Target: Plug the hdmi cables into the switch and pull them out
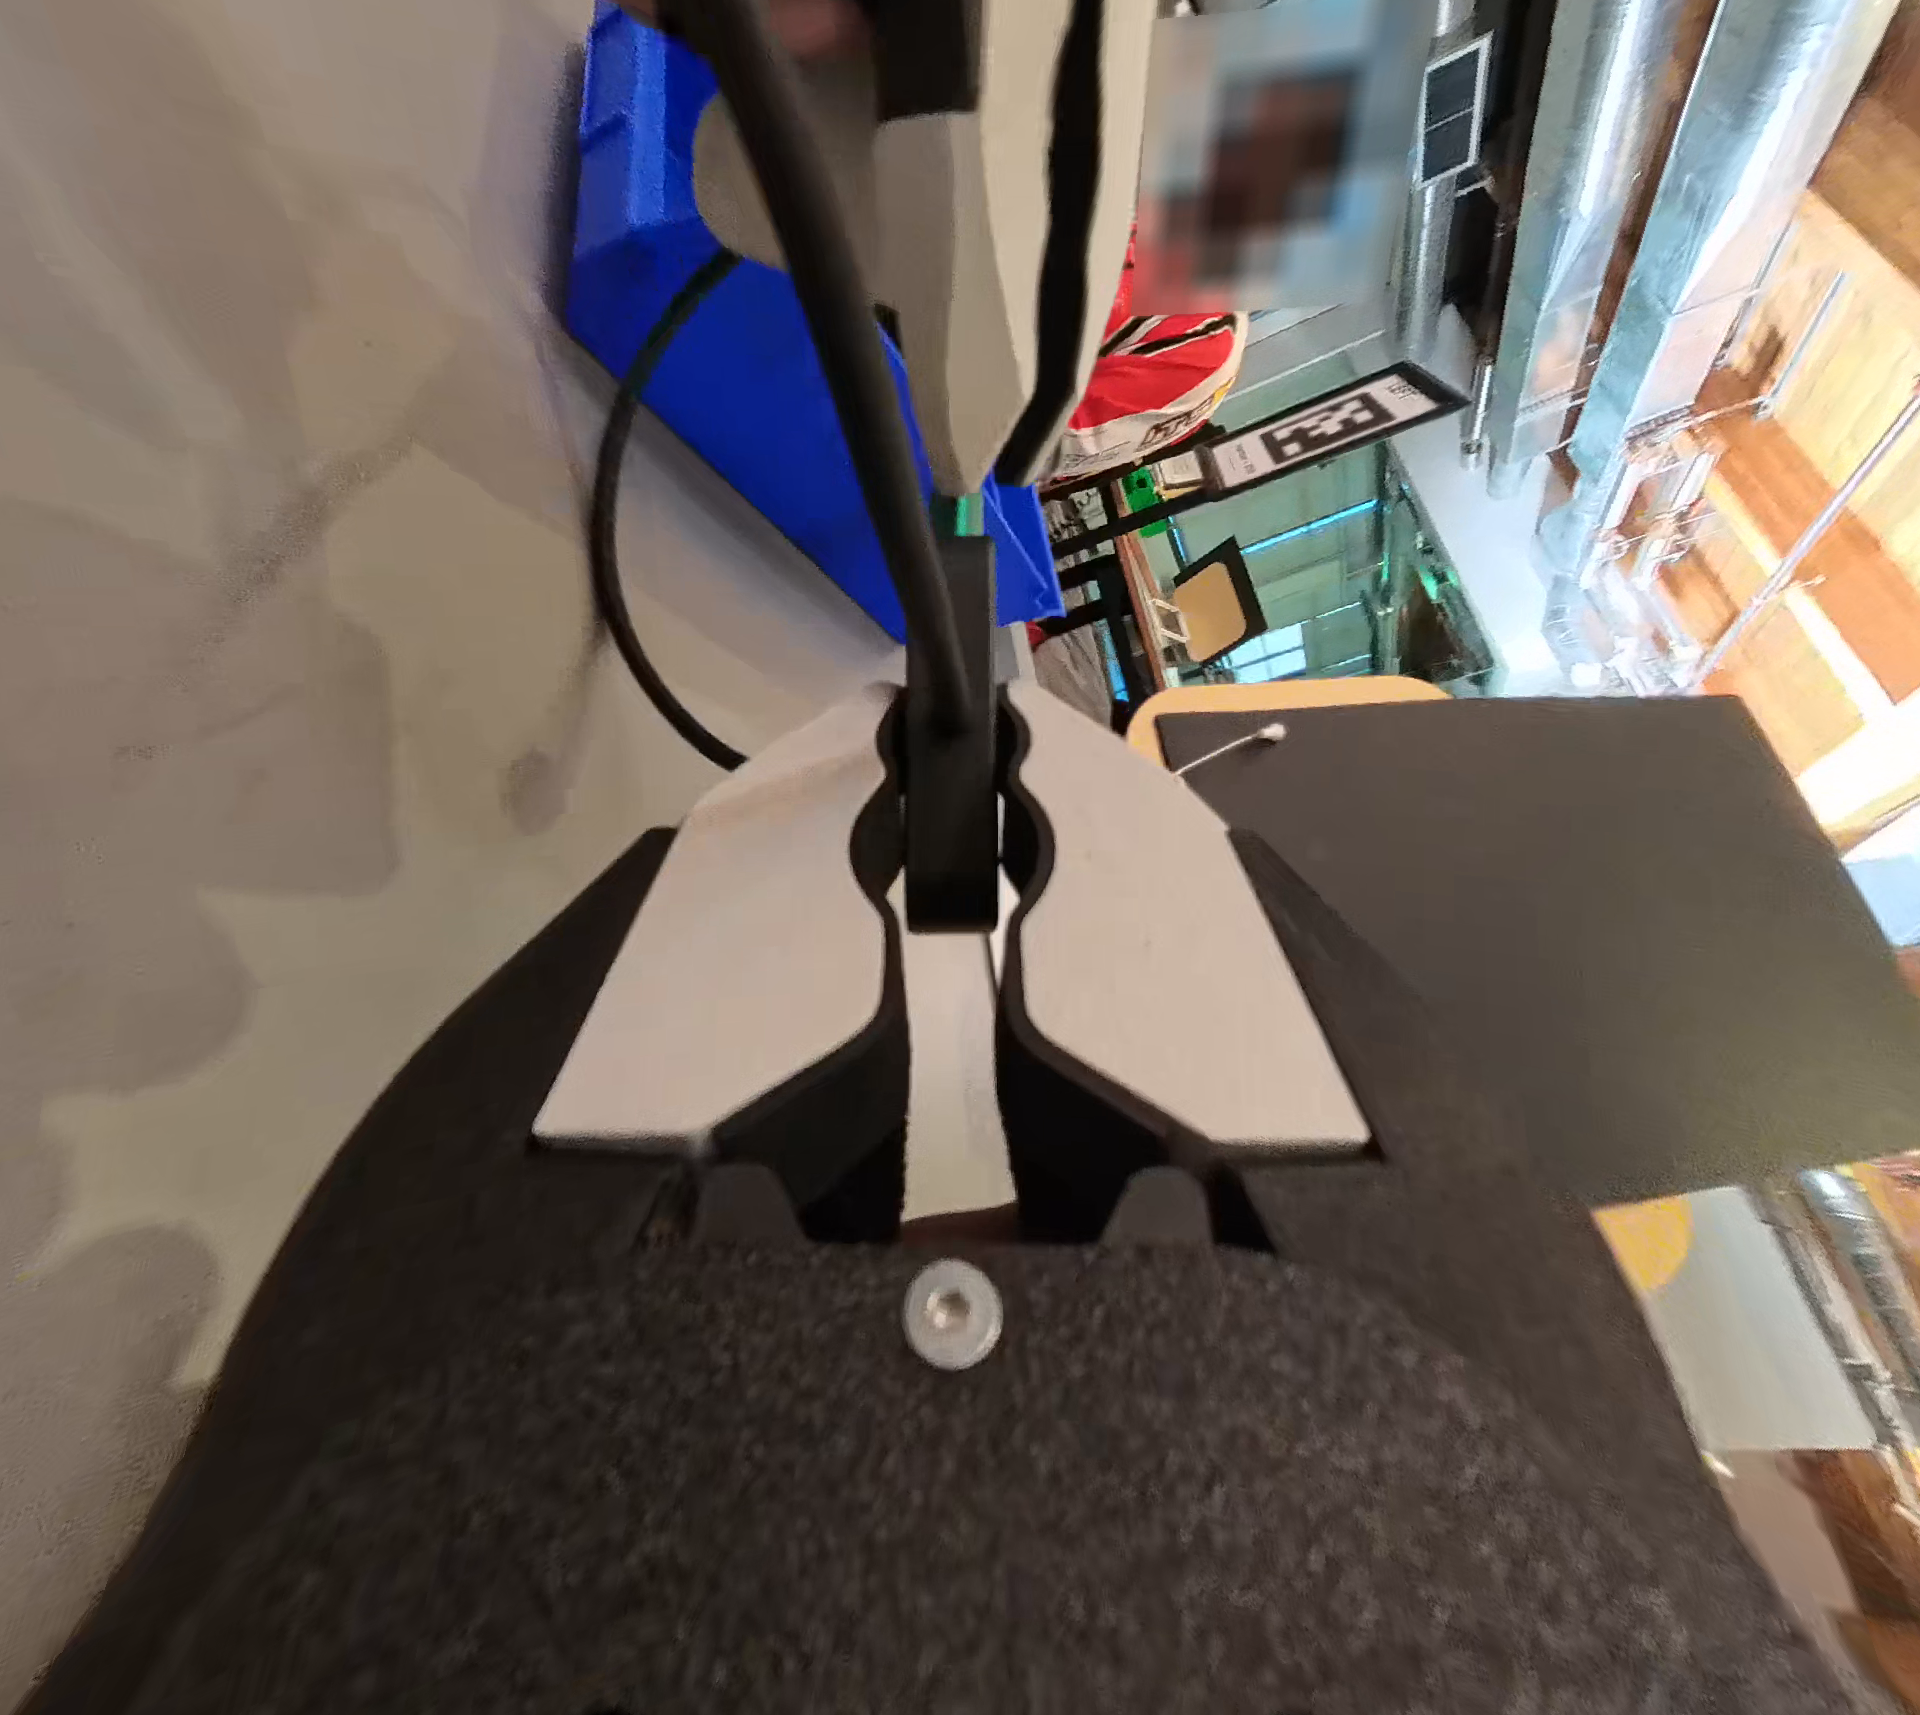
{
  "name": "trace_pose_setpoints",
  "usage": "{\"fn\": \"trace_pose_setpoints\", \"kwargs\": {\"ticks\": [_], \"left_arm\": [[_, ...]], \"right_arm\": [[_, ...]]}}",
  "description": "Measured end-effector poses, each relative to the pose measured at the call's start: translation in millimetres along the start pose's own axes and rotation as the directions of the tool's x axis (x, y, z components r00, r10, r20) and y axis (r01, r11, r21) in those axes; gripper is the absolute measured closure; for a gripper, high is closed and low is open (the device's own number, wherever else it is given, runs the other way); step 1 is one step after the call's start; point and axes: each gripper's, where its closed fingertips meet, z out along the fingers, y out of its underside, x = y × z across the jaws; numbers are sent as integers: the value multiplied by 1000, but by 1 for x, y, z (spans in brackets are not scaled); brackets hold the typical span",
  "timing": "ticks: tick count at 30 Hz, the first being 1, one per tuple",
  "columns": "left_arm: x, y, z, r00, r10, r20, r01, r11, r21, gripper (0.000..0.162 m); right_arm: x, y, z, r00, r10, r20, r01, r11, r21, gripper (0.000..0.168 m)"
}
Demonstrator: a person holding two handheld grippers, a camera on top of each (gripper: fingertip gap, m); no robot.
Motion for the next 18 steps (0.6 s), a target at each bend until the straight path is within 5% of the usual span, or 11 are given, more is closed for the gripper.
{"fn": "trace_pose_setpoints", "kwargs": {"ticks": [6, 8, 13, 18], "left_arm": [[-6, -19, -36, 989, -116, -96, 127, 984, 122, 131], [5, -20, -47, 975, -138, -175, 169, 970, 174, 146], [17, 5, -13, 908, -378, -182, 407, 900, 159, 121], [16, -3, 1, 801, -524, -290, 594, 759, 269, 122]], "right_arm": [[6, 17, 1, 996, -65, -54, 60, 995, -78, 155], [14, 23, 0, 996, -2, -89, -6, 996, -88, 155], [24, 10, -6, 973, 205, -105, -200, 978, 54, 155], [0, -13, 0, 978, 205, -39, -198, 972, 127, 155]]}}
